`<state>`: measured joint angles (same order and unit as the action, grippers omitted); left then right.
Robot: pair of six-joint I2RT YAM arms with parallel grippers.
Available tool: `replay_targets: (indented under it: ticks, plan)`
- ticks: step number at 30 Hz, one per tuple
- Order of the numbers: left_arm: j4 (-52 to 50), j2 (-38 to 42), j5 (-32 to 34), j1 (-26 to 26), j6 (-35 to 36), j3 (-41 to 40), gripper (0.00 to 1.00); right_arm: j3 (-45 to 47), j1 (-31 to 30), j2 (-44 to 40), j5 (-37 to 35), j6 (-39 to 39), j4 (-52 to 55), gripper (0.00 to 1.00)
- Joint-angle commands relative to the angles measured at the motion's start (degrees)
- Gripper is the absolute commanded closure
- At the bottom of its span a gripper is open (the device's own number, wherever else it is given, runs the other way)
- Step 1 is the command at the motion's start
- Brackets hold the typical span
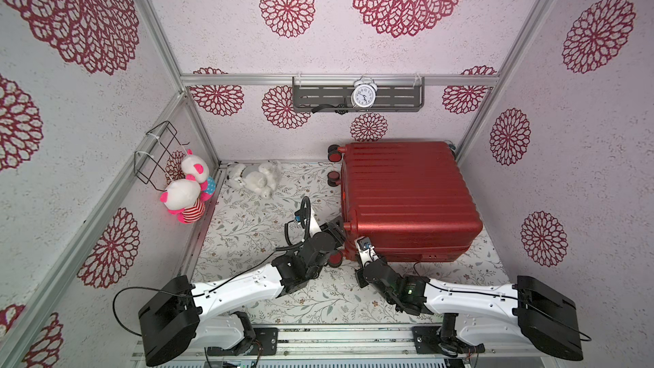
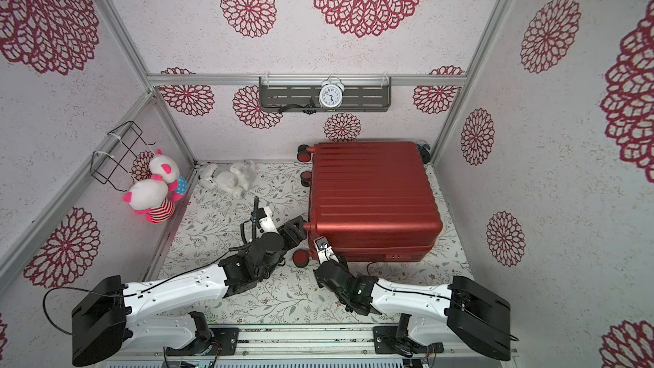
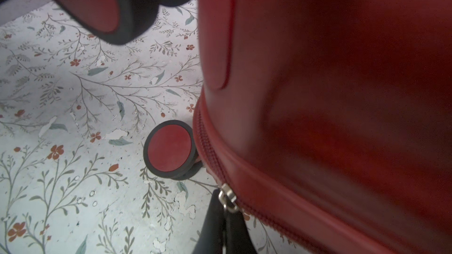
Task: Open the suitcase zippers
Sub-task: Unzip the zipper on the suitcase, then adjust the suitcase at the center of the board.
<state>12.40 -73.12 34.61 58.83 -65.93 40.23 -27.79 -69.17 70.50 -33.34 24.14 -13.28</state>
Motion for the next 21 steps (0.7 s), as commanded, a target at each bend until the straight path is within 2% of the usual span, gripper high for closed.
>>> replay_targets:
  ticks: [1,3,6,8,11,14,18,21]
  plan:
    - [-7.0,0.9,-21.1,8.2,2.6,-1.7,0.48,0.7,-4.8,1.5,14.0,2.2,-6.6,1.0]
    - [-10.4,4.2,-21.4,5.8,3.9,-1.8,0.28,1.9,-4.9,1.1,13.7,3.4,-6.6,1.0]
    - [-14.5,9.0,-25.5,-0.7,6.1,-2.0,0.11,3.4,-4.9,0.9,13.8,4.6,-6.7,1.0]
    - [-18.2,11.5,-27.4,-5.3,8.5,-0.9,0.03,4.2,-5.0,0.7,13.8,5.2,-6.8,1.0]
    - [-19.8,13.5,-33.3,-15.1,11.0,0.5,0.02,5.2,-5.2,0.0,13.7,6.0,-6.8,1.0]
    - [-18.3,11.7,-40.6,-25.1,12.3,3.3,0.02,5.8,-5.4,-0.6,13.6,6.4,-6.5,1.0]
    - [-16.2,1.2,-49.6,-34.2,13.7,12.3,0.02,6.4,-5.6,-0.8,13.4,7.0,-6.4,1.0]
    - [-9.9,-9.0,-57.9,-39.4,10.6,18.5,0.02,6.5,-5.9,-1.1,13.2,7.1,-6.0,1.0]
